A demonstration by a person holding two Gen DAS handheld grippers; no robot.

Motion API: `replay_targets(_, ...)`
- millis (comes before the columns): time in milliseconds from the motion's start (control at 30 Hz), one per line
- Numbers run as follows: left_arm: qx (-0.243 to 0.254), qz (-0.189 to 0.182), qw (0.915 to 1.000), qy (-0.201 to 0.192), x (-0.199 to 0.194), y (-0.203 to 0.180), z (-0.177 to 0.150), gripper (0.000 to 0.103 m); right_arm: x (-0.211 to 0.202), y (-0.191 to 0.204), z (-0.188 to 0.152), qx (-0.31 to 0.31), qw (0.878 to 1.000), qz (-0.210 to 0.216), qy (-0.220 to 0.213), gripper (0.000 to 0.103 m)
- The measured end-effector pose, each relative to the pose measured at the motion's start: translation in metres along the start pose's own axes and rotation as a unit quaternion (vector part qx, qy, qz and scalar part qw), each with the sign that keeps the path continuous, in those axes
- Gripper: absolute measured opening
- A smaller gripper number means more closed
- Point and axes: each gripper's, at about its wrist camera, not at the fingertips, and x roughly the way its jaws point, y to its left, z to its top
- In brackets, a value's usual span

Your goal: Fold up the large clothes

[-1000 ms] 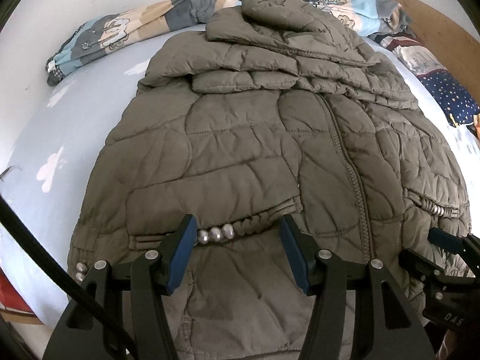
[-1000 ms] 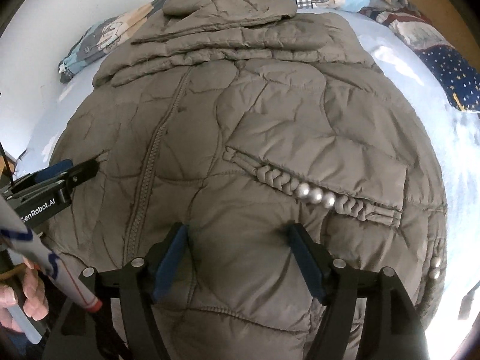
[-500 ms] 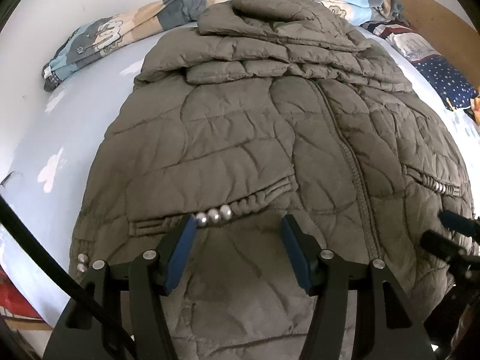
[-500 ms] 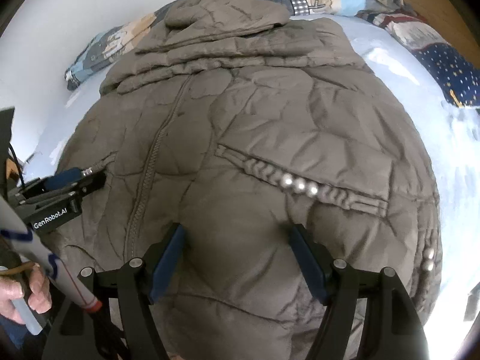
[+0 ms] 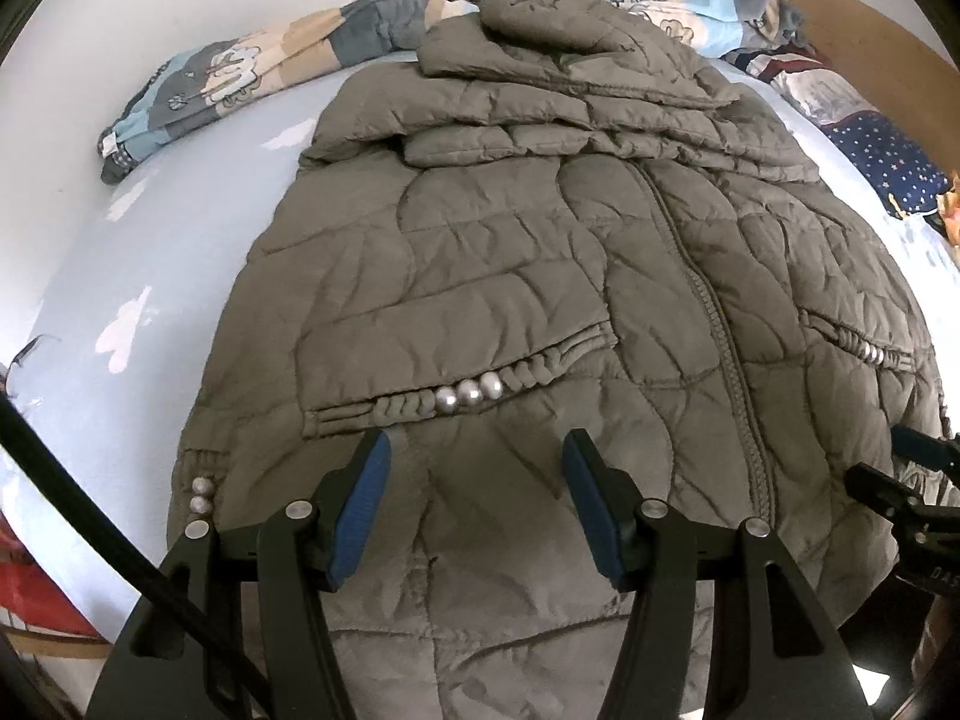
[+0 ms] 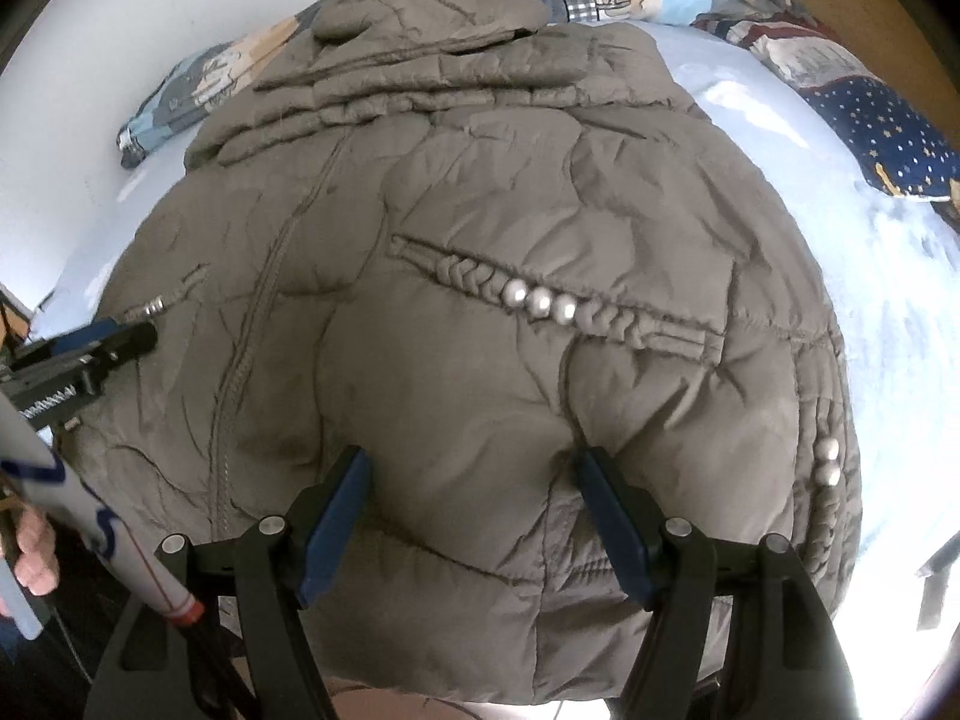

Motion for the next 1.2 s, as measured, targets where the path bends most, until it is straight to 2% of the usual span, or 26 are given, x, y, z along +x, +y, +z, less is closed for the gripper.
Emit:
replay_targets(133,-0.009,-0.001,0.9999,0.007,0.003,0.004,-0.011,0.059,-0.003,-0.002,0.0,0.003,1.0,0.005,-0.002,0.076)
replay_targets(300,0.007,-0.001,1.0,0.002,0.003,0.005,-0.023,0.061,-0.012,-0.008,-0.004,0.017,1.0,0.013,-0.013,0.076)
replay_targets(500,0.02,-0.006,0.9998,-0.005,0.0,0.007,-0.029,0.062,-0.009,-0.008,-0.008,0.017,1.0,0.011,-0.007,0.076)
replay_targets(867,-0.013,-0.033,0.9994,-0.007,-0.009,0.029,-0.041,0.062,-0.017,-0.017,-0.014,0.04,0.999,0.019,-0.02,0.076)
replay_targets(1067,-0.007,-0.027,0.9996,-0.002,-0.004,0.027,-0.042,0.064,-0.007,-0.011,-0.017,0.022,1.0,0.001,-0.015,0.077)
replay_targets(1200,0.001,-0.021,0.9998,0.0,0.0,0.024,-0.043,0.066,-0.003,-0.013,-0.018,0.024,1.0,0.004,-0.012,0.077)
